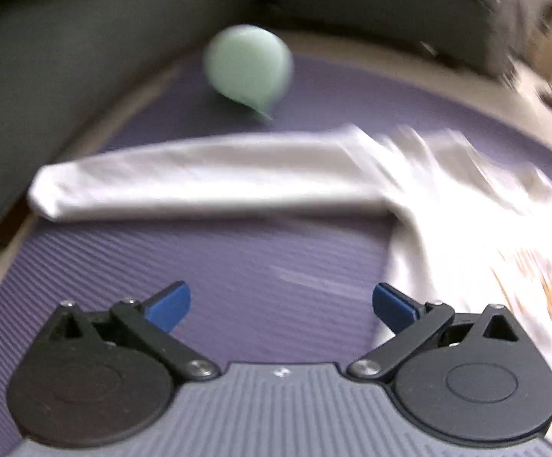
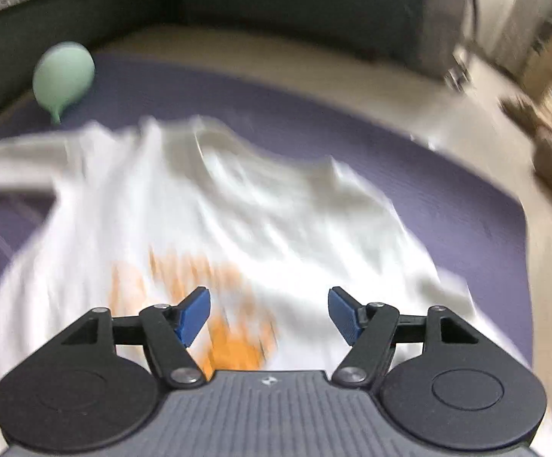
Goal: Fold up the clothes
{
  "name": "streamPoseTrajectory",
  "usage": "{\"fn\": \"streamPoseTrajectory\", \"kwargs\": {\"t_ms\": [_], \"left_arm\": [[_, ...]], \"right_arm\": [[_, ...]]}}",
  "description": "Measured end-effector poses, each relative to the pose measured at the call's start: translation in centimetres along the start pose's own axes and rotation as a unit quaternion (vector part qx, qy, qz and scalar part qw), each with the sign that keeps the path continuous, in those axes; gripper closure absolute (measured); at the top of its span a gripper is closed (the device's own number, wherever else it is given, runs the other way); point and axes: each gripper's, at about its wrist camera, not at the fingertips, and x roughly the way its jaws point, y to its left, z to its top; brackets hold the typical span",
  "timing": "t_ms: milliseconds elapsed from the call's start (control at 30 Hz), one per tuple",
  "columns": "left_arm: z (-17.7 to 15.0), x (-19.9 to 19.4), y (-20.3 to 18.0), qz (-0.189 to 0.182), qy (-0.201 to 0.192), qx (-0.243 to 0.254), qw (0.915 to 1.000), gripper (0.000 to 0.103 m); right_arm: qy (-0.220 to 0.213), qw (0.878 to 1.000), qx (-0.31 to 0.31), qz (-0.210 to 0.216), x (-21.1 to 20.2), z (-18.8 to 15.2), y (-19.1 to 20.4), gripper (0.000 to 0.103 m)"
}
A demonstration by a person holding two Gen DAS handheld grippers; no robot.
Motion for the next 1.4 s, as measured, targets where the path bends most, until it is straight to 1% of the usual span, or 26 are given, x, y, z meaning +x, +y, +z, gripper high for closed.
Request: {"fn": "streamPoseTrajectory", "kwargs": {"t_ms": [67,167,233,300,367,400,467,533,567,600,633,667,700,733,767,800,933,1000,1033,1067,1100,1133,1167,1200,1300,1400], "left_arm": [[-1.8,-0.8,-1.4,-0.019,0.033,0.033,0.9987,0.003],[-3.6,-1.4,-2.0,-0.040,0.071,0.051,0.9954,0.009],[-4.6,-1.7,-2.2,-0.044,0.102,0.064,0.9917,0.016],[-5.4,-1.4,-2.1,-0.044,0.115,0.070,0.9899,0.019],[-6.2,-1.7,-1.7,-0.044,0.142,0.075,0.9860,0.022],[-6.5,-1.8,-1.5,-0.046,0.151,0.076,0.9845,0.026],[-7.6,-2.3,-1.4,-0.047,0.163,0.095,0.9808,0.028],[-8.5,-3.3,-1.7,-0.052,0.172,0.121,0.9762,0.042],[-8.9,-3.7,-1.8,-0.058,0.177,0.130,0.9738,0.047],[-9.6,-4.3,-2.1,-0.065,0.183,0.145,0.9702,0.056],[-10.0,-4.7,-2.2,-0.068,0.185,0.155,0.9680,0.070],[-10.2,-5.1,-2.2,-0.071,0.187,0.161,0.9665,0.078],[-10.5,-5.5,-2.3,-0.076,0.189,0.166,0.9648,0.086],[-10.9,-6.0,-2.4,-0.080,0.191,0.172,0.9631,0.088],[-11.4,-6.3,-2.4,-0.081,0.193,0.177,0.9616,0.089],[-11.7,-6.5,-2.5,-0.080,0.193,0.183,0.9606,0.089],[-12.5,-7.5,-2.5,-0.073,0.194,0.203,0.9571,0.090],[-12.9,-7.3,-2.5,-0.069,0.205,0.213,0.9528,0.089],[-12.8,-7.2,-2.6,-0.066,0.208,0.217,0.9514,0.084],[-12.6,-7.2,-2.6,-0.062,0.207,0.219,0.9514,0.080],[-12.5,-7.2,-2.7,-0.055,0.206,0.222,0.9515,0.069],[-12.4,-7.1,-2.8,-0.041,0.204,0.227,0.9513,0.043],[-12.4,-7.0,-2.9,-0.026,0.202,0.233,0.9510,0.026],[-12.4,-6.9,-3.0,-0.017,0.200,0.238,0.9502,0.000],[-12.4,-6.8,-3.6,-0.008,0.191,0.254,0.9481,0.000],[-11.6,-8.0,-4.3,0.001,0.156,0.265,0.9516,0.000]], "right_arm": [[0.043,0.998,0.037,0.001,-0.8,-3.6,-1.2,0.034],[0.084,0.994,0.077,0.001,-1.8,-7.7,-2.5,0.034],[0.097,0.991,0.094,-0.004,-2.2,-9.5,-2.9,0.034],[0.106,0.989,0.107,-0.007,-2.7,-11.0,-3.1,0.034],[0.113,0.987,0.118,-0.005,-3.8,-13.1,-3.5,0.034],[0.115,0.986,0.117,-0.003,-4.2,-13.6,-3.6,0.034],[0.124,0.986,0.113,0.004,-5.3,-15.2,-3.4,0.034],[0.135,0.985,0.111,0.008,-6.4,-16.9,-3.2,0.034],[0.143,0.983,0.116,0.012,-6.9,-17.8,-3.1,0.034],[0.147,0.981,0.122,0.015,-7.1,-18.3,-3.1,0.034],[0.151,0.980,0.128,0.018,-7.4,-18.7,-3.1,0.034],[0.154,0.979,0.132,0.021,-7.7,-19.3,-3.1,0.035],[0.154,0.979,0.128,0.023,-8.0,-19.6,-3.0,0.041],[0.153,0.980,0.121,0.027,-8.4,-20.0,-2.7,0.048],[0.151,0.981,0.116,0.034,-8.7,-20.0,-2.5,0.069],[0.150,0.982,0.111,0.041,-9.0,-20.1,-2.3,0.094],[0.166,0.980,0.102,0.045,-9.7,-20.2,-2.1,0.097],[0.173,0.980,0.092,0.040,-9.7,-20.4,-2.0,0.093],[0.180,0.978,0.092,0.039,-9.5,-20.4,-2.0,0.091],[0.187,0.977,0.092,0.038,-9.4,-20.5,-2.0,0.083],[0.192,0.976,0.092,0.034,-9.3,-20.4,-2.1,0.067],[0.194,0.976,0.092,0.026,-9.2,-20.0,-2.1,0.060],[0.195,0.976,0.092,0.022,-9.2,-19.8,-2.2,0.050],[0.194,0.976,0.093,0.020,-9.2,-19.7,-2.3,0.049],[0.192,0.975,0.109,0.008,-9.5,-19.1,-3.0,0.045],[0.182,0.975,0.126,0.004,-9.9,-18.5,-3.7,0.039]]}}
